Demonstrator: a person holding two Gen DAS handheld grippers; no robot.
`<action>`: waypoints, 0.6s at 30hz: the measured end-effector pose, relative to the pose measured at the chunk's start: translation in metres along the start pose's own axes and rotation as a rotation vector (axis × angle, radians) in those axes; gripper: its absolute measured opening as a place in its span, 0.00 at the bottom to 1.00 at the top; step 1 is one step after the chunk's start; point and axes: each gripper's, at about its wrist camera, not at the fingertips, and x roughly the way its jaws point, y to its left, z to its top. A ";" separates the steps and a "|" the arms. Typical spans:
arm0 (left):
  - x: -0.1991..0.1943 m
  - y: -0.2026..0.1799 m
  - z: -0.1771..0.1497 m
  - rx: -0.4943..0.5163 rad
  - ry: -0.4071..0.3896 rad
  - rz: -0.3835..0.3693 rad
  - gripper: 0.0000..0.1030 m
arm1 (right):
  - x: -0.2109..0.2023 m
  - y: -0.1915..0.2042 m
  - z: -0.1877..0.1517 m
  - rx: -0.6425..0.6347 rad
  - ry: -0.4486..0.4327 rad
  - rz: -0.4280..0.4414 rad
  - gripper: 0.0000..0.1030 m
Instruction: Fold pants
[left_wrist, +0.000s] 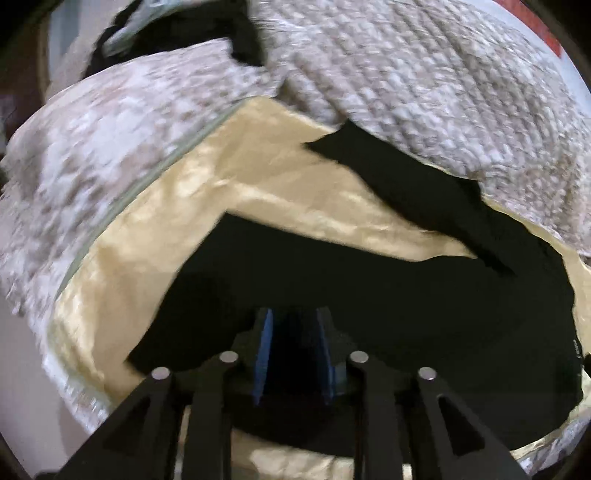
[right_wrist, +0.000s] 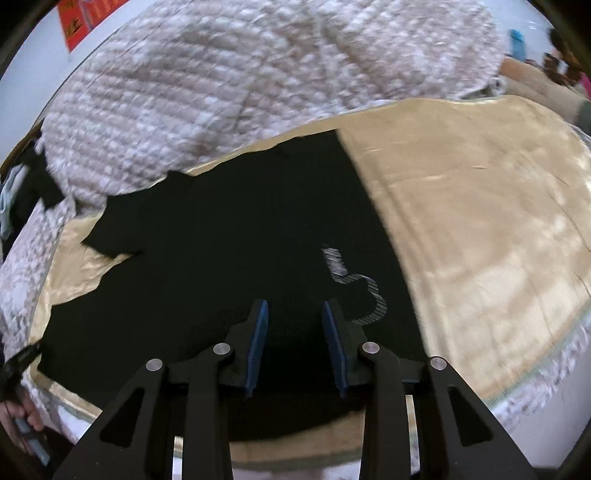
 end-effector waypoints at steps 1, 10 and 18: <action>0.003 -0.006 0.004 0.019 -0.001 -0.009 0.32 | 0.007 0.006 0.004 -0.025 0.013 0.006 0.31; 0.046 -0.029 0.020 0.086 0.047 -0.016 0.41 | 0.042 0.024 0.027 -0.125 0.074 -0.011 0.41; 0.044 -0.019 0.023 0.029 0.026 -0.013 0.42 | 0.054 0.008 0.020 -0.069 0.073 -0.013 0.42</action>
